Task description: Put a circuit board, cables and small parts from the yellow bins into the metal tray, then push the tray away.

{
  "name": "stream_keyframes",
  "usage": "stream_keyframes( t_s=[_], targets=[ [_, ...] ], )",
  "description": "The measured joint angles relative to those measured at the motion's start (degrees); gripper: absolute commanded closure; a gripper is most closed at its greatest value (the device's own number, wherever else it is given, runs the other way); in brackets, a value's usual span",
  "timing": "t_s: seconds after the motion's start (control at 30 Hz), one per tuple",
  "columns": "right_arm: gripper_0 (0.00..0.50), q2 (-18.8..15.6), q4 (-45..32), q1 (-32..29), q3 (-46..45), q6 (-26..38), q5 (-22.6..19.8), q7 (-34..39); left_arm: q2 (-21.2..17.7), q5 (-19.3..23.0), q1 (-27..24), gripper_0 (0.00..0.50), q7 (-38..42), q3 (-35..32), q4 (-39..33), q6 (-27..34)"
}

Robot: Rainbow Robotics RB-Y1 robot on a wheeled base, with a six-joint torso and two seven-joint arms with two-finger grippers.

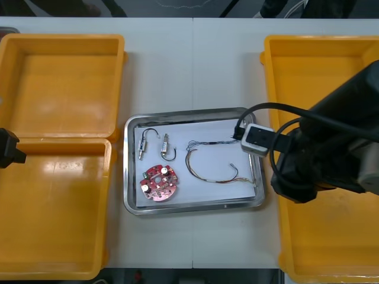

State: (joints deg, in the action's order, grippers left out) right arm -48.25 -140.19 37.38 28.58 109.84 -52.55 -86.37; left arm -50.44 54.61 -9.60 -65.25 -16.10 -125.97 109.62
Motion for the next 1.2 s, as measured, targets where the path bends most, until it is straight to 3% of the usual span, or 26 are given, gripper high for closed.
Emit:
stream_keyframes(
  t_s=[0.33,0.87,1.2],
  targets=[
    [0.000,9.15,8.33,7.12,9.49,-1.36,5.30,-0.01,-0.01,-0.04,0.00,0.000,0.00,-0.01,-0.02,0.00],
    [0.000,11.98,11.89,8.71,27.44,-14.87,14.99,-3.59,-0.01,-0.06,0.00,0.000,0.00,-0.01,-0.07,0.00],
    [0.000,15.93,18.99,10.79,34.41,-18.17,15.94,-3.60,-0.03,-0.06,0.00,0.000,0.00,-0.02,-0.09,0.00]
  ],
)
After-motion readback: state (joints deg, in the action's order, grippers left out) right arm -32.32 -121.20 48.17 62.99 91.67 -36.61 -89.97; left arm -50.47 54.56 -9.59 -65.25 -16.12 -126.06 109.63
